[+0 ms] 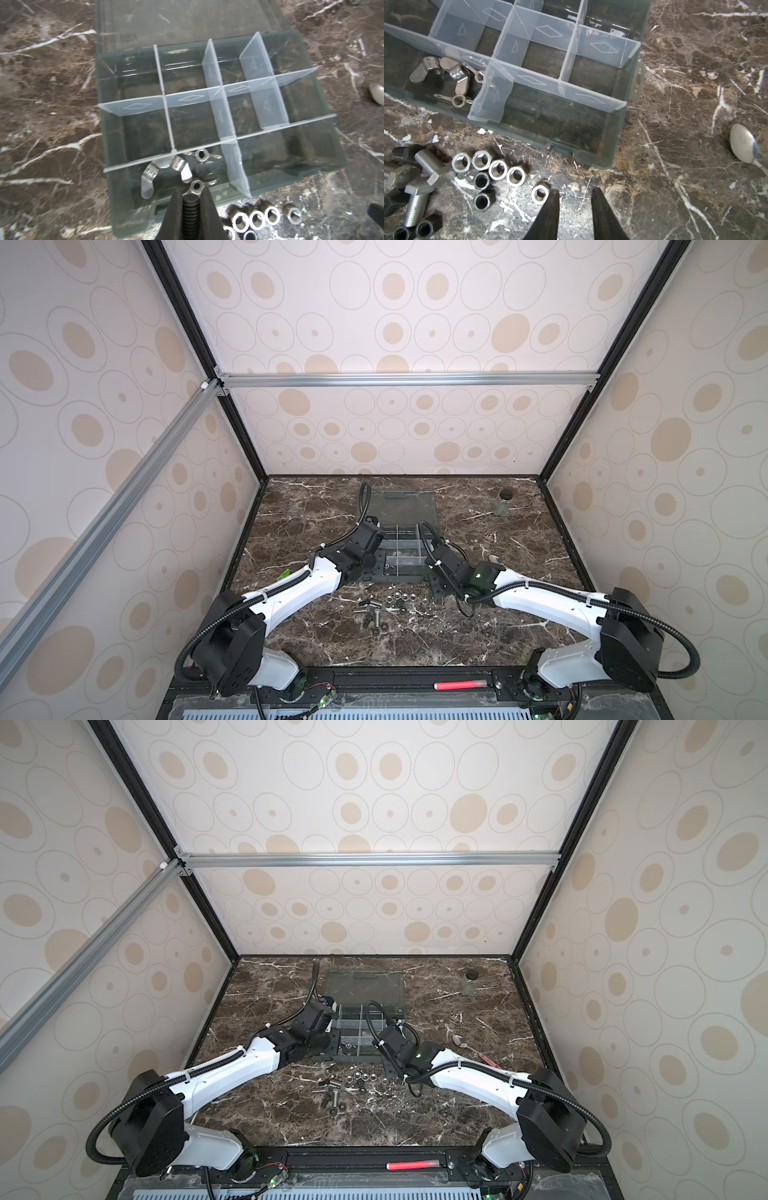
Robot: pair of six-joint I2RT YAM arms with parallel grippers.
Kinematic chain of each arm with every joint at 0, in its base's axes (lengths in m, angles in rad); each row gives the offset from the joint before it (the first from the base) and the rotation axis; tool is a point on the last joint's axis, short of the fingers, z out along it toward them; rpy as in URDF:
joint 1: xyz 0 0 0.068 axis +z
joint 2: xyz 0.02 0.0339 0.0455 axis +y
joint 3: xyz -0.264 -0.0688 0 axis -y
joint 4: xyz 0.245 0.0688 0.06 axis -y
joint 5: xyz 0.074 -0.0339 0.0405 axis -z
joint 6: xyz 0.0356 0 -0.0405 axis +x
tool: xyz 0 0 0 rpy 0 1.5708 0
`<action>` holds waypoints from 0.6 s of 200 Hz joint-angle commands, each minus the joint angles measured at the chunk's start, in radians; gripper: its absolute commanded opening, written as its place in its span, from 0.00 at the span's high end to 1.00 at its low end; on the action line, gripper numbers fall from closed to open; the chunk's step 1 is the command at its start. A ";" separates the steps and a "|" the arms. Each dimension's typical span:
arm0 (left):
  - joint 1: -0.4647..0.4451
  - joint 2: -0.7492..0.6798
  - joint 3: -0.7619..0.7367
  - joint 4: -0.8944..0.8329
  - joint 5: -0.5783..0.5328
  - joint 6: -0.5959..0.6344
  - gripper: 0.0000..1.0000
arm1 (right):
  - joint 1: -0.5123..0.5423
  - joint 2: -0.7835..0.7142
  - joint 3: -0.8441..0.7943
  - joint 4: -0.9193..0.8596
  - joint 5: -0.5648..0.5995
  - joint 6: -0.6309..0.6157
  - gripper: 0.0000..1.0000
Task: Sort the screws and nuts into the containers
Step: 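Lift the black bolt with the left gripper and carry it toward the organizer, then lower the black bolt into an organizer compartment and open the left gripper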
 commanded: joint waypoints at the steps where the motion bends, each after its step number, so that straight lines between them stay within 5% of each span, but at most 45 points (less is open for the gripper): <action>1: -0.014 0.023 0.069 0.071 0.060 0.017 0.92 | -0.019 -0.041 -0.023 -0.035 0.030 0.023 0.70; 120: -0.090 0.256 0.141 0.235 0.192 -0.040 0.88 | -0.037 -0.141 -0.081 -0.063 0.060 0.053 0.69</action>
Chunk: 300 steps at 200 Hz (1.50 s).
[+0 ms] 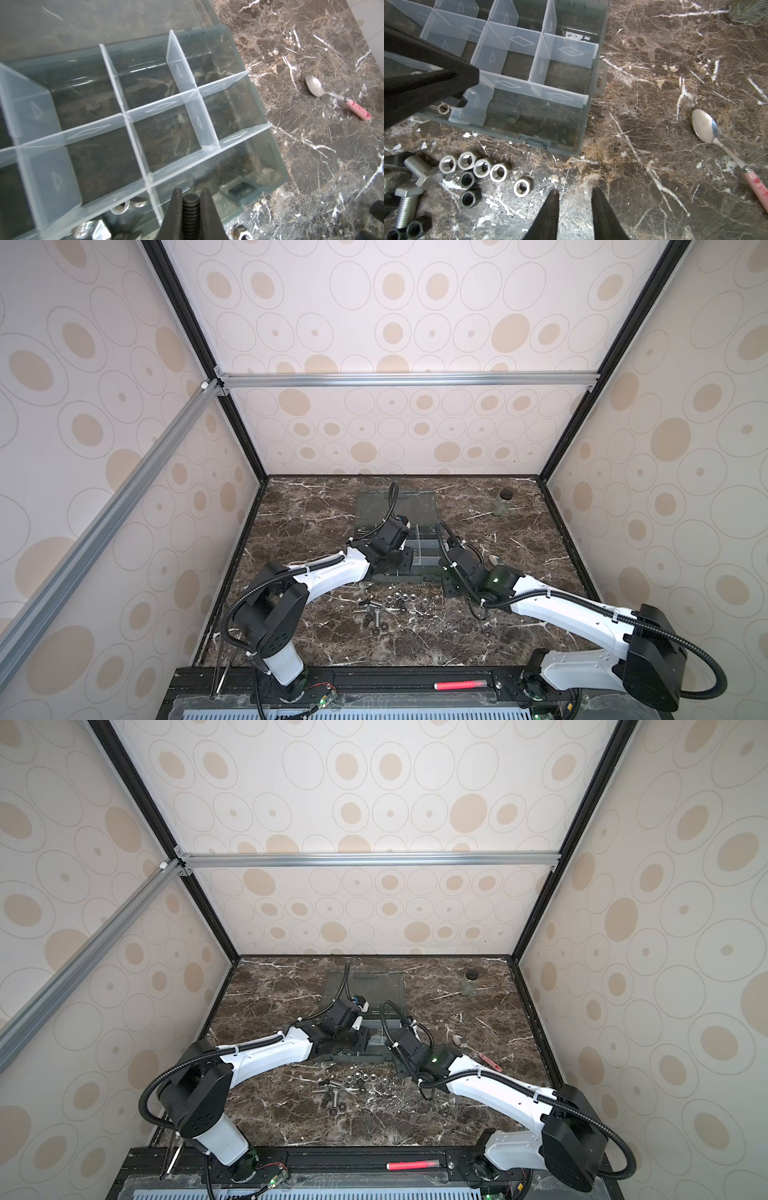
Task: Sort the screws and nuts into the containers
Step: 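Lower the black bolt into an organizer compartment and open the left gripper, then draw the left gripper back from the organizer toward the pile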
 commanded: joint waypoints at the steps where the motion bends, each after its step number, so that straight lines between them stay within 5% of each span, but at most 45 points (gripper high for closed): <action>1: -0.009 0.005 0.020 0.070 0.029 -0.025 0.88 | -0.007 -0.019 -0.021 -0.022 0.021 0.022 0.69; 72: -0.009 -0.033 -0.025 0.113 0.012 -0.048 0.69 | -0.007 -0.021 -0.021 -0.022 0.018 0.025 0.69; 189: -0.006 -0.193 -0.158 0.150 -0.046 -0.085 0.64 | -0.008 -0.007 -0.015 -0.018 0.000 0.023 0.69; 300: 0.054 -0.511 -0.391 0.119 -0.134 -0.163 0.59 | -0.007 0.084 0.039 0.014 -0.064 0.002 0.69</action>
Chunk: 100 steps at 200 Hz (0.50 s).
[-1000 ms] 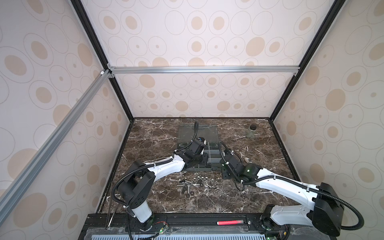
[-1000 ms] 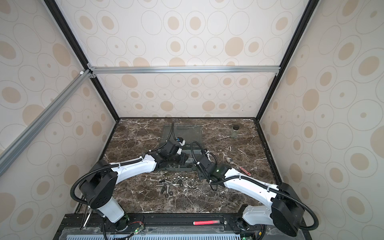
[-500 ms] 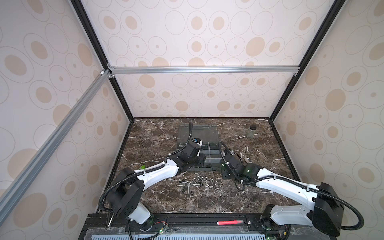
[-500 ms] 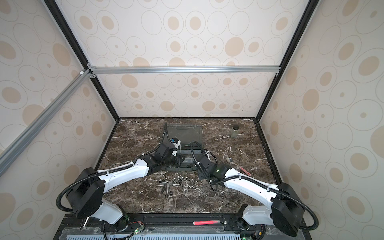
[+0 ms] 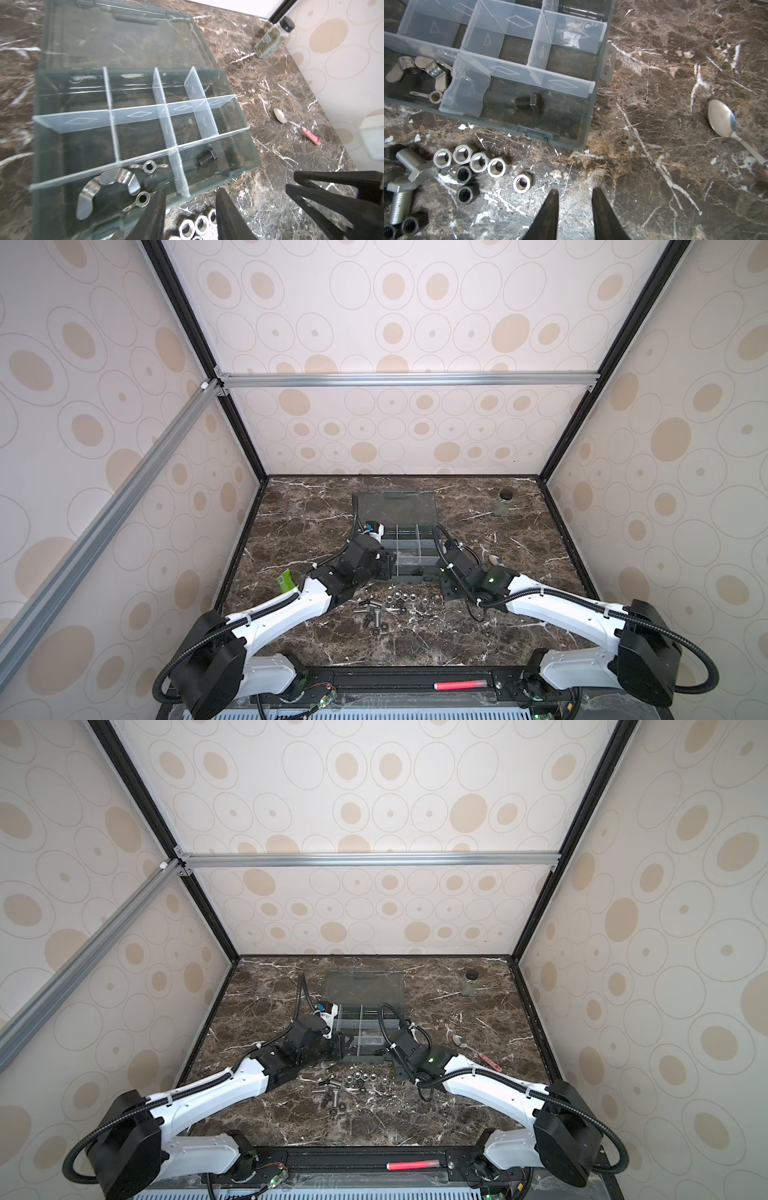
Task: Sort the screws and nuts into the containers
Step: 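Draw the left gripper back from the organizer toward the pile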
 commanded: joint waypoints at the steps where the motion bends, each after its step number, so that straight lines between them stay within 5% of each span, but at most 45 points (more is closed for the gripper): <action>1: 0.022 -0.064 -0.040 -0.014 -0.039 -0.045 0.59 | -0.008 0.029 0.042 0.004 -0.019 -0.006 0.69; 100: 0.083 -0.327 -0.191 -0.102 -0.105 -0.108 0.55 | 0.006 0.101 0.072 0.081 -0.118 -0.036 0.68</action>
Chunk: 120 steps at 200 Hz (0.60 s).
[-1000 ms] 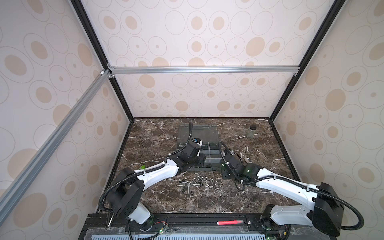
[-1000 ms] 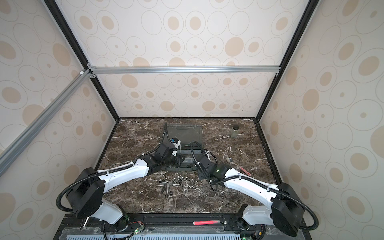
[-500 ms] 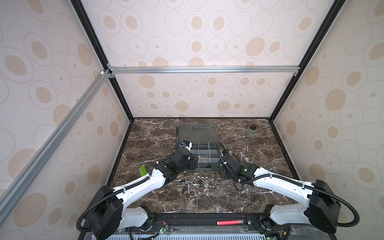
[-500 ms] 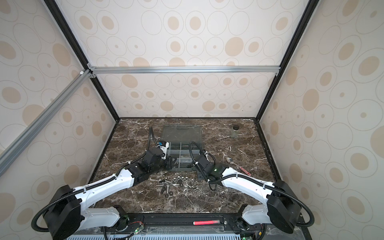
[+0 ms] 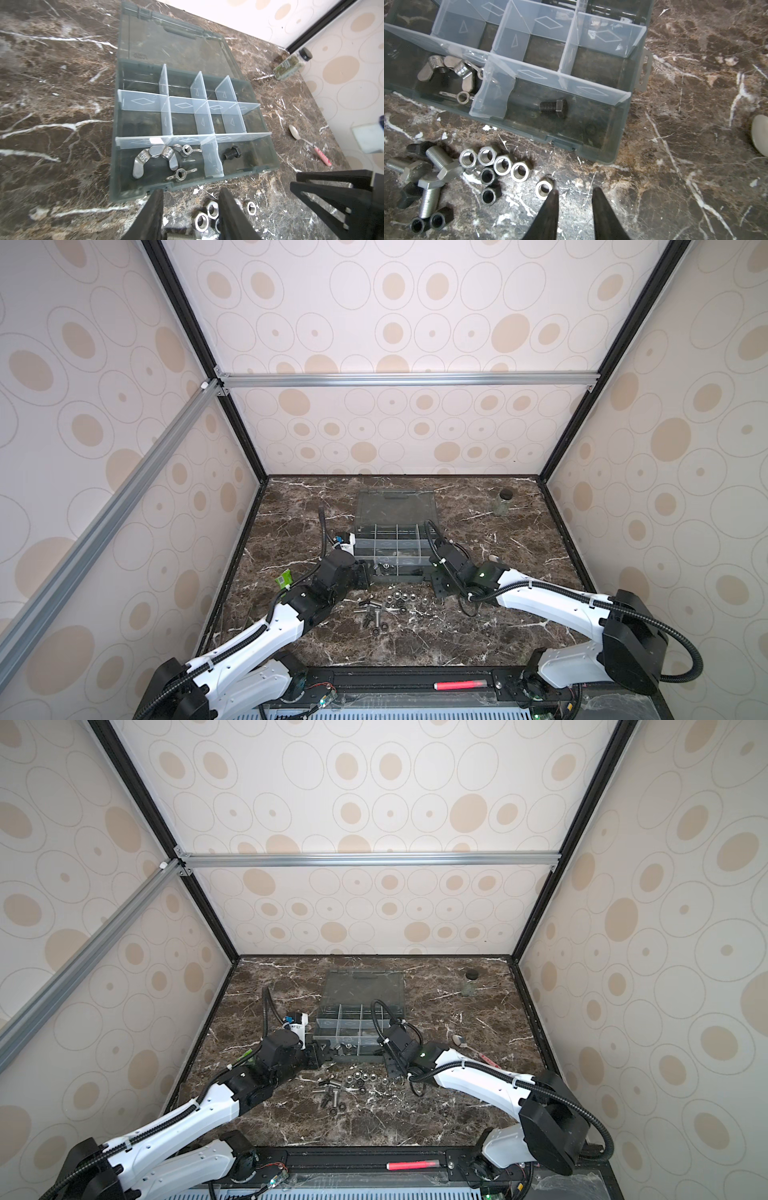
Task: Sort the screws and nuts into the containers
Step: 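Draw the left gripper back from the organizer toward the pile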
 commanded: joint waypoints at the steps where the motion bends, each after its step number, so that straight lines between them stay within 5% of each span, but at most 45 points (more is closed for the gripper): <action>1: 0.016 -0.061 -0.025 -0.044 -0.040 -0.039 0.55 | 0.005 0.030 0.026 0.022 -0.030 -0.010 0.68; 120: 0.045 -0.228 -0.102 -0.123 -0.086 -0.085 0.51 | 0.140 0.197 0.137 0.052 -0.095 -0.061 0.66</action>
